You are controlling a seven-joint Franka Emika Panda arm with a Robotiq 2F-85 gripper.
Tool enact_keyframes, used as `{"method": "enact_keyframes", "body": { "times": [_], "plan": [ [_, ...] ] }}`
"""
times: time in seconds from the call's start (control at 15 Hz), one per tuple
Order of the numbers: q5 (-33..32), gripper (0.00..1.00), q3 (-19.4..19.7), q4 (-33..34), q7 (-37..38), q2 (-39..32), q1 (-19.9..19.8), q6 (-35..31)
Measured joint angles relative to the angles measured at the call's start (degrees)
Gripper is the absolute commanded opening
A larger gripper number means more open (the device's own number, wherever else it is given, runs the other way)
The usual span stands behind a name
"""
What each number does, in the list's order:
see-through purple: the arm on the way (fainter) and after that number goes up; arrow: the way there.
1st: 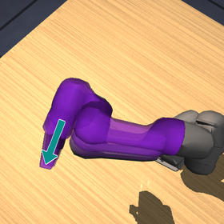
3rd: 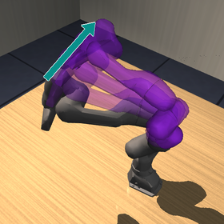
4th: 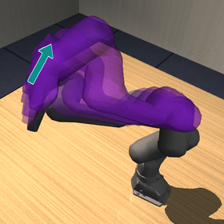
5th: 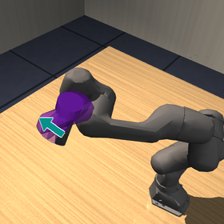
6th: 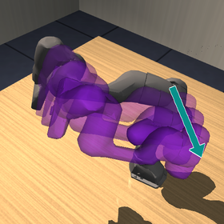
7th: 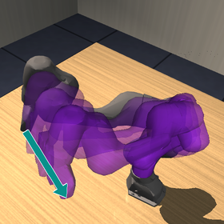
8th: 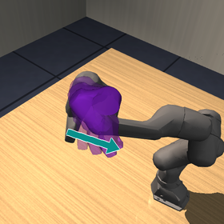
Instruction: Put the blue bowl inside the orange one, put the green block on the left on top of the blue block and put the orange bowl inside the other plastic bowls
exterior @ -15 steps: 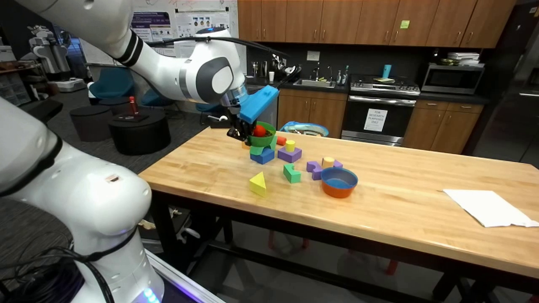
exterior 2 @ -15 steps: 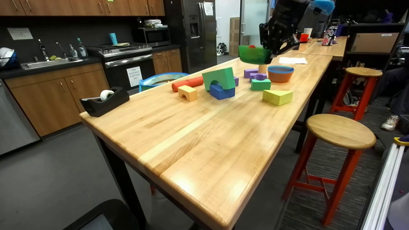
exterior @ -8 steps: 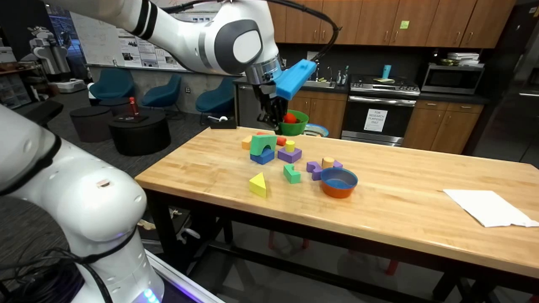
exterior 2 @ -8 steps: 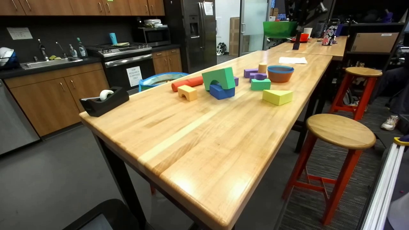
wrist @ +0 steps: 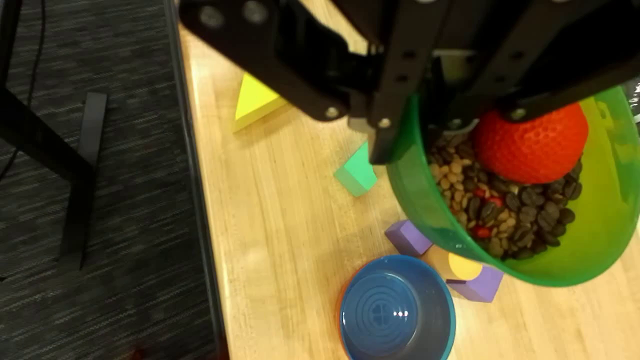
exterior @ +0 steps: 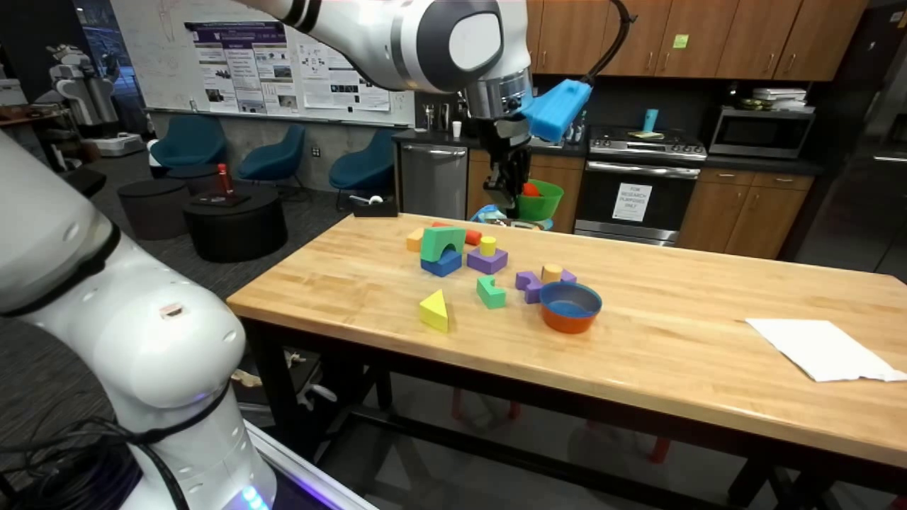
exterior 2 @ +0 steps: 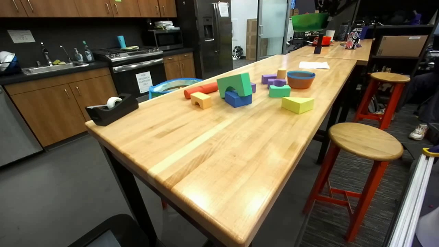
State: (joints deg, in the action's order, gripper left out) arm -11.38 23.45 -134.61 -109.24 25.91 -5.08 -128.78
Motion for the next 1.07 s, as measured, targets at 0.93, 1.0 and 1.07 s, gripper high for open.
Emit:
{"method": "enact_keyframes", "body": {
  "times": [0.93,1.0,1.07],
  "plan": [
    [11.4,0.03,0.0,11.3,-9.3,-17.5,-5.1,1.5],
    [11.6,0.03,0.0,10.9,-10.0,-17.6,-5.6,1.1],
    [11.6,0.03,0.0,10.3,-10.7,-17.7,-6.2,0.5]
  ]
}}
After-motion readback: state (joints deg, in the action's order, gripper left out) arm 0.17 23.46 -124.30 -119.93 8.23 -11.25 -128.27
